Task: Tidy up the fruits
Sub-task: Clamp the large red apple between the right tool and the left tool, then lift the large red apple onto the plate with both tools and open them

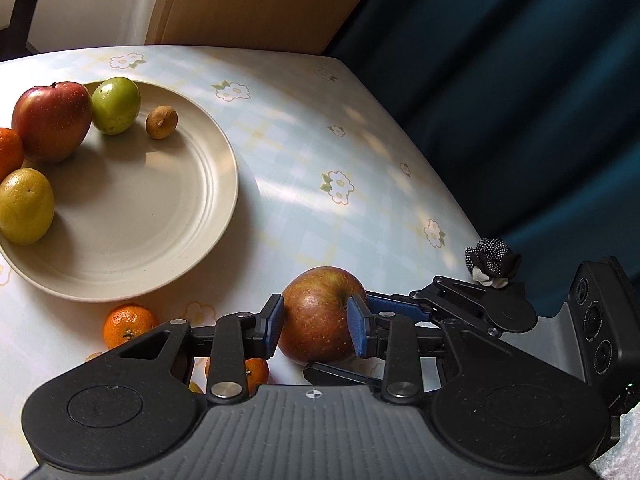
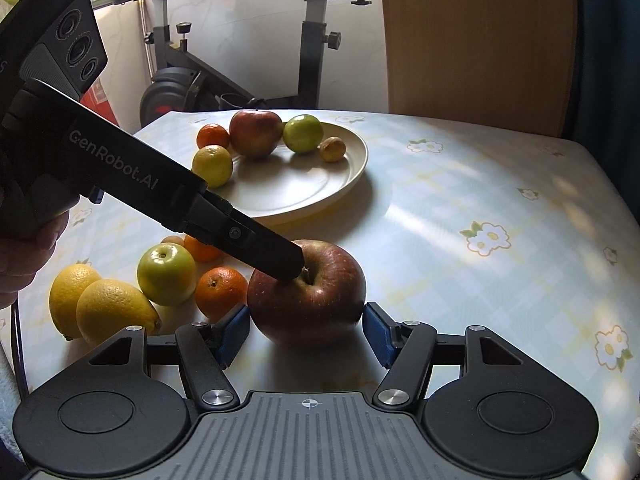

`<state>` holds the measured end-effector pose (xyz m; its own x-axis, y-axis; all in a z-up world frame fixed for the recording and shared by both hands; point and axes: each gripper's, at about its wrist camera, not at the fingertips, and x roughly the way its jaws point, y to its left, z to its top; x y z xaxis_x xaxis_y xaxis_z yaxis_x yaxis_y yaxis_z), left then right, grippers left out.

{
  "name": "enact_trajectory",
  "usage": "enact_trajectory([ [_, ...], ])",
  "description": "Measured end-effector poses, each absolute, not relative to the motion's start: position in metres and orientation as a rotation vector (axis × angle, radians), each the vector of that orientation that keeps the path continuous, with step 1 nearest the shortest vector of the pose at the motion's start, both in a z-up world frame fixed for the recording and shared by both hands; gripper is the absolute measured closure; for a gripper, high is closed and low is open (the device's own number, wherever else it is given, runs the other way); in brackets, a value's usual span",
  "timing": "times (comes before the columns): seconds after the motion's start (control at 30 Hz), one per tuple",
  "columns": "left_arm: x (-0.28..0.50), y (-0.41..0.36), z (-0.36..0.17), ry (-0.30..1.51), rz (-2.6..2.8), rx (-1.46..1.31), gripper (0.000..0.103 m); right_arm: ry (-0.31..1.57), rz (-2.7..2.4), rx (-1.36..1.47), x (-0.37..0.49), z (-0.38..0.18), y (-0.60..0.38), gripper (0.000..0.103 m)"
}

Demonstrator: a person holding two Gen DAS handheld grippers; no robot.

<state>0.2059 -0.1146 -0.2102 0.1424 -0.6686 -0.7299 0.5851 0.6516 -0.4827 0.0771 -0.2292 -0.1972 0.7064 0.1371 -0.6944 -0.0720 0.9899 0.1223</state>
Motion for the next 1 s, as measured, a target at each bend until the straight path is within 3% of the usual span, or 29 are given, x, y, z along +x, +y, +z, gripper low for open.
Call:
enact_trajectory([
  [0.5,0.216,-0.103,-0.197,1.075,-0.907,-0.16,0.066,0.707,0.14,0.084,0.082,-0.187,-0.231,0.045],
  [1.0,0.289,-0.065,-0.165,0.964,-0.705,-0.192,0.068,0.668,0.238,0.004,0.199,-0.163,-0.213,0.045],
])
